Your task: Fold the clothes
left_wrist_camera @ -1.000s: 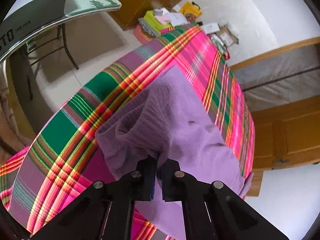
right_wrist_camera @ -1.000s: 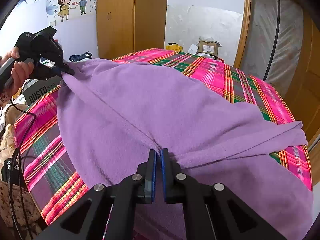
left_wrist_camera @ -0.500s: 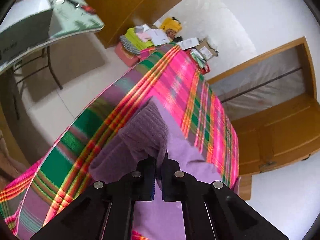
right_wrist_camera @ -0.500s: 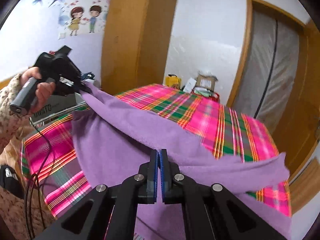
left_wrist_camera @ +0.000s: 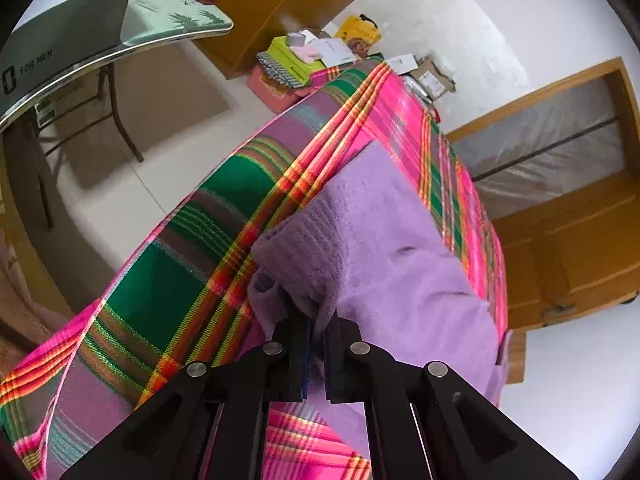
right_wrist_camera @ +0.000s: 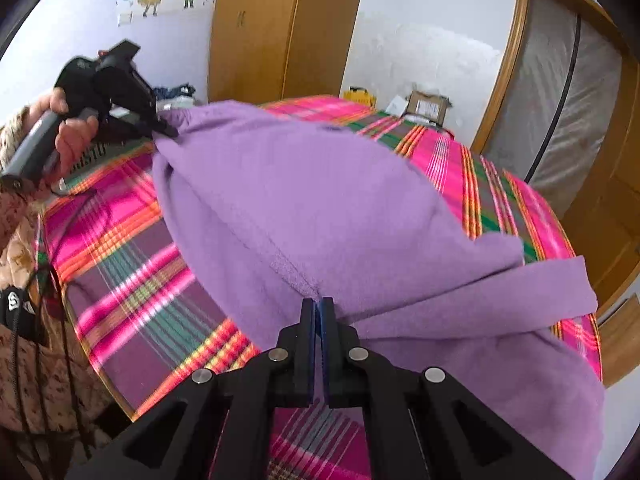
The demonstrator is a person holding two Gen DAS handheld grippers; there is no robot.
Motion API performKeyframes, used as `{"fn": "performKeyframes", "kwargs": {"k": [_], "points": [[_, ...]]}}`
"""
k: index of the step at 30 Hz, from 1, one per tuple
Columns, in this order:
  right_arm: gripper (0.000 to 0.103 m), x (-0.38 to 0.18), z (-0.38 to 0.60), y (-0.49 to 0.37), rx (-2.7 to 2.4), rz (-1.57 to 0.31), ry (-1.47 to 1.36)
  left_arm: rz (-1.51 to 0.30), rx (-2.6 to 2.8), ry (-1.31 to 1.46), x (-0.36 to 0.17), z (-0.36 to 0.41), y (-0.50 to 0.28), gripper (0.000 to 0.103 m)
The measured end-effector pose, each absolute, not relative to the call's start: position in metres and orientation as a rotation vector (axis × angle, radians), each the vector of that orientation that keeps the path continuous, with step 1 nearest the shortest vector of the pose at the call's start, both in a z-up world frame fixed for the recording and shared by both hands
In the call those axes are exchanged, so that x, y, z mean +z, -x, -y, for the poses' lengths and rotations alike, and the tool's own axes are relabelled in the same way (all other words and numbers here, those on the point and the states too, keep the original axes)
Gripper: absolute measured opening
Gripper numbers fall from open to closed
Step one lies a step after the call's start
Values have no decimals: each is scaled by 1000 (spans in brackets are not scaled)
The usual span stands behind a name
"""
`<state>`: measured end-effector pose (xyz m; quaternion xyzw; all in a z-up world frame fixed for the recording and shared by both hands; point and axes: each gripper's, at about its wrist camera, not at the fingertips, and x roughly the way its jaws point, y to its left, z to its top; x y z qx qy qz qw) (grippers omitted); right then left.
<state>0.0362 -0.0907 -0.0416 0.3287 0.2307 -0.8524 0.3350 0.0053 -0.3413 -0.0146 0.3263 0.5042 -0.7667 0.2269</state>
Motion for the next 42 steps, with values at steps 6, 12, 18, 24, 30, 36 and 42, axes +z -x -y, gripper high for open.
{"fn": "performKeyframes", "kwargs": {"k": [6, 12, 18, 24, 30, 36, 42], "points": [[3, -42, 92, -34, -2216, -611, -875, -1348, -2115, -895, -11, 336, -10, 8], [3, -39, 89, -31, -2222, -560, -874, -1353, -2100, -864, -13, 334, -16, 8], [3, -39, 89, -32, -2223, -556, -862, -1319, -2092, -869, -12, 329, -15, 8], [3, -41, 87, -33, -2215, -545, -874, -1335, -2076, -860, -14, 329, -16, 8], [3, -35, 84, -35, -2213, -526, -856, -1336, -2068, -857, -15, 328, -18, 8], [3, -46, 83, -35, -2201, -514, -891, -1349, -2058, -846, -13, 326, -20, 8], [5, -46, 83, -31, -2194, -489, -901, -1216, -2068, -788, 12, 299, -32, 29]]}}
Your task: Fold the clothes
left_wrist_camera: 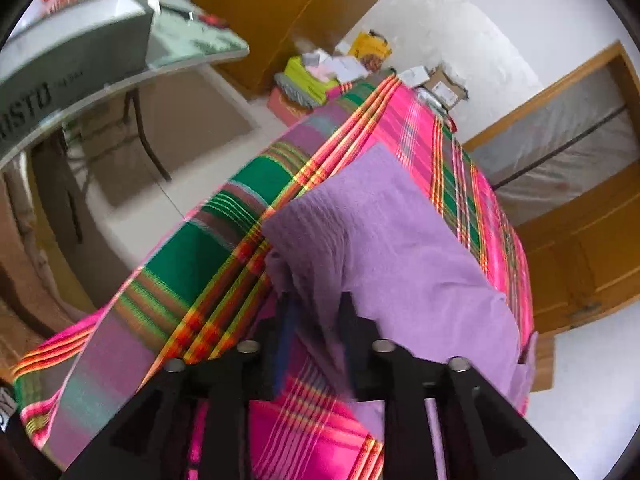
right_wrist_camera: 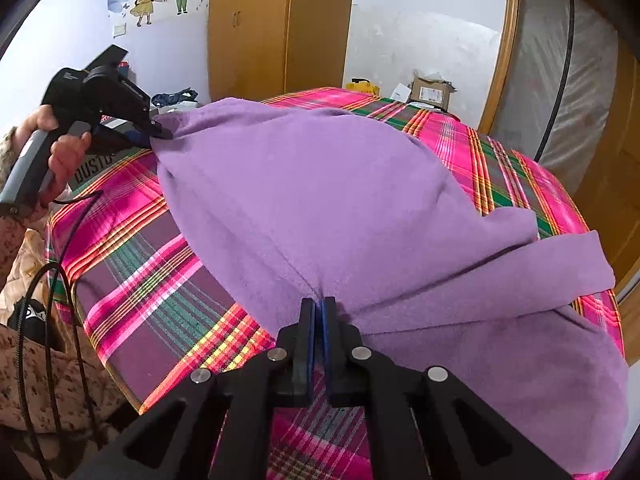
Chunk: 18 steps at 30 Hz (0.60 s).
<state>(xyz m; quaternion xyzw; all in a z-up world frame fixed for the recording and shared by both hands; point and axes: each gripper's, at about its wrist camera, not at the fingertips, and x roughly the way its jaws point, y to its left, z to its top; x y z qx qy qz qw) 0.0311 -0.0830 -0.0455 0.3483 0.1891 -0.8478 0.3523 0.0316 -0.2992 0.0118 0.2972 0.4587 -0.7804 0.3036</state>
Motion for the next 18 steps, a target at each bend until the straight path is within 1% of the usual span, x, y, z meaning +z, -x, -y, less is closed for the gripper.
{"fn": "performKeyframes", "kwargs": {"k": [1, 3, 5, 12, 14, 18], "points": [[5, -46, 83, -30, -2193, -480, -905, -1195, -2074, -751, 18, 293, -36, 30], [5, -46, 83, -30, -2193, -474, -904, -1153, -2105, -702, 29, 278, -39, 36], [5, -47, 82, -31, -2195, -477, -900, -1127, -2185, -734, 36, 262, -29, 38], [5, -47, 80, -32, -2211, -461, -892, -1056, -2404, -894, 42, 208, 21, 38], [5, -47, 79, -33, -2214, -451, -889, -1013, -2479, -957, 40, 190, 37, 38], [5, -47, 79, -35, -2220, -453, -883, -996, -2545, -1103, 29, 165, 68, 38]]}}
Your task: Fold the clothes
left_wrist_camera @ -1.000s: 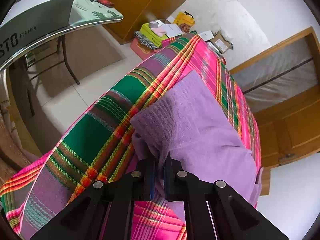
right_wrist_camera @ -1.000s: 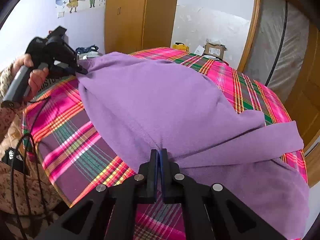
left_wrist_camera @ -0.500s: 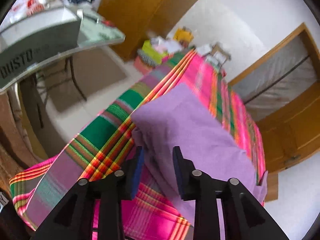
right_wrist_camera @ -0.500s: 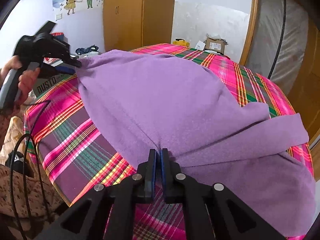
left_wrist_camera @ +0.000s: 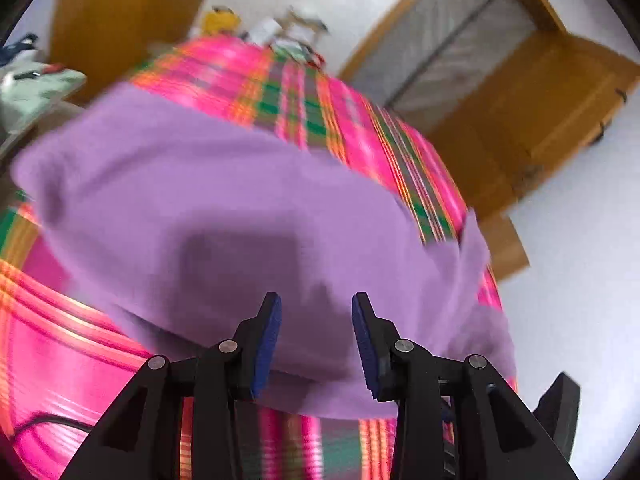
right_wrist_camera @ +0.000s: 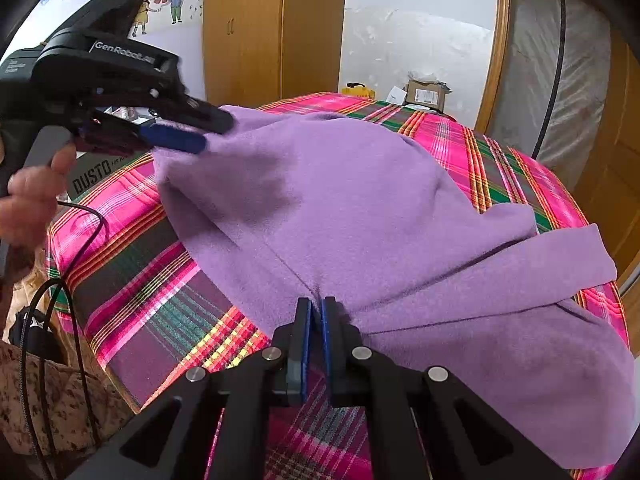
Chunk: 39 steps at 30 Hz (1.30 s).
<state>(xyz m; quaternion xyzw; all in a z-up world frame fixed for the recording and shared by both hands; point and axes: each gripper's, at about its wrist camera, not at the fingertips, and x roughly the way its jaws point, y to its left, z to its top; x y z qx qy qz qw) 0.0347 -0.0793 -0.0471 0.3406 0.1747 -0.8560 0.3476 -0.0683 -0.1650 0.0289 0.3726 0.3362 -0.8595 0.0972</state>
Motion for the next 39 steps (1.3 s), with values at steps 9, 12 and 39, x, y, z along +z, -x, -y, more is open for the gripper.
{"fn": "performKeyframes", "kwargs": {"k": [9, 12, 39], "points": [[6, -47, 73, -41, -2202, -417, -882, -1000, -2637, -1274, 12, 126, 94, 38], [5, -47, 72, -43, -2191, -405, -887, -1016, -2670, -1339, 6, 114, 99, 38], [8, -12, -139, 82, -2694, 16, -964, -1057, -2629, -1413, -5, 108, 105, 47]]}}
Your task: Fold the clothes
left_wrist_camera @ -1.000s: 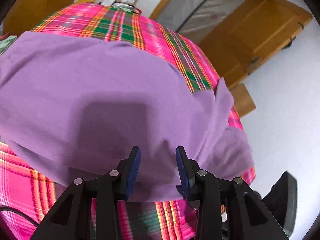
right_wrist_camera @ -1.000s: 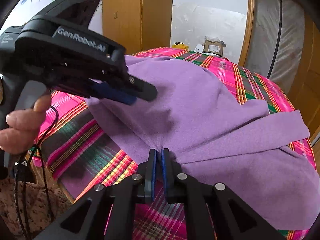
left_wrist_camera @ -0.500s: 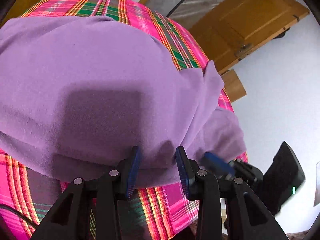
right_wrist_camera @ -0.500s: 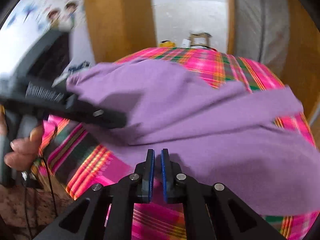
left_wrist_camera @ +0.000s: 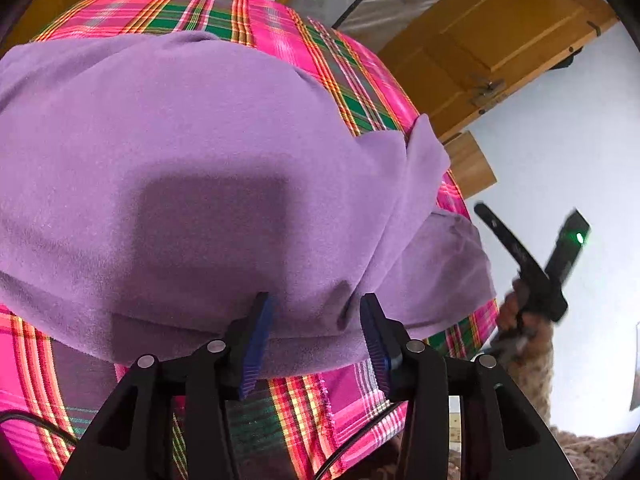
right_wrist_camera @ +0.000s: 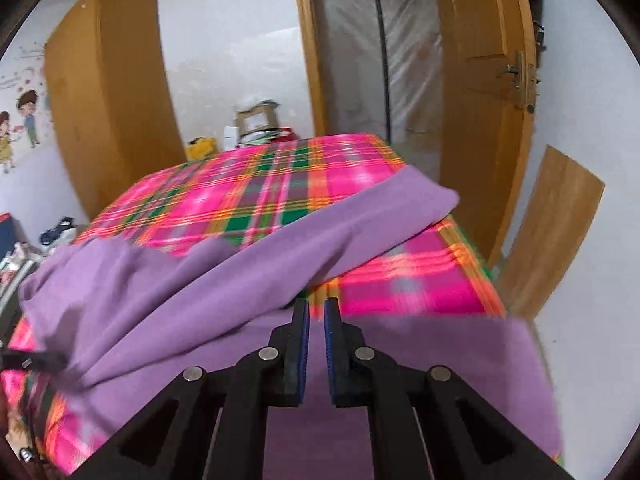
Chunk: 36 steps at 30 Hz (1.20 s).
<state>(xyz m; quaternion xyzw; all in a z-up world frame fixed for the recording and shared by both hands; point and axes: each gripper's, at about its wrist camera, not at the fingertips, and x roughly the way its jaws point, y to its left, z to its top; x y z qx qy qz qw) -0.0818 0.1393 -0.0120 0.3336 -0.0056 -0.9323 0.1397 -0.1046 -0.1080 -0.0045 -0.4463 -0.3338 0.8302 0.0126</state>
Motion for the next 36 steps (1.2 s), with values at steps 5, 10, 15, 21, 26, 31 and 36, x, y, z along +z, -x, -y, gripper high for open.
{"fn": "performKeyframes", "kwargs": {"k": [5, 10, 15, 21, 26, 31, 36], "points": [[15, -13, -135, 139, -2695, 43, -1019, 1054, 2578, 1400, -3, 110, 105, 47], [21, -17, -122, 187, -2690, 9, -1075, 1021, 2572, 1412, -2, 106, 110, 52], [29, -20, -106, 229, -2678, 39, -1154, 972, 2579, 1418, 0, 101, 114, 56], [30, -27, -90, 275, -2698, 18, -1266, 1024, 2555, 1392, -2, 108, 111, 56], [30, -34, -83, 301, -2722, 47, -1359, 1035, 2547, 1389, -2, 110, 110, 56], [30, -45, -79, 316, -2741, 10, -1457, 1047, 2540, 1382, -1, 114, 104, 56], [9, -51, -82, 321, -2769, -18, -1501, 1060, 2536, 1371, 0, 115, 98, 56]]}}
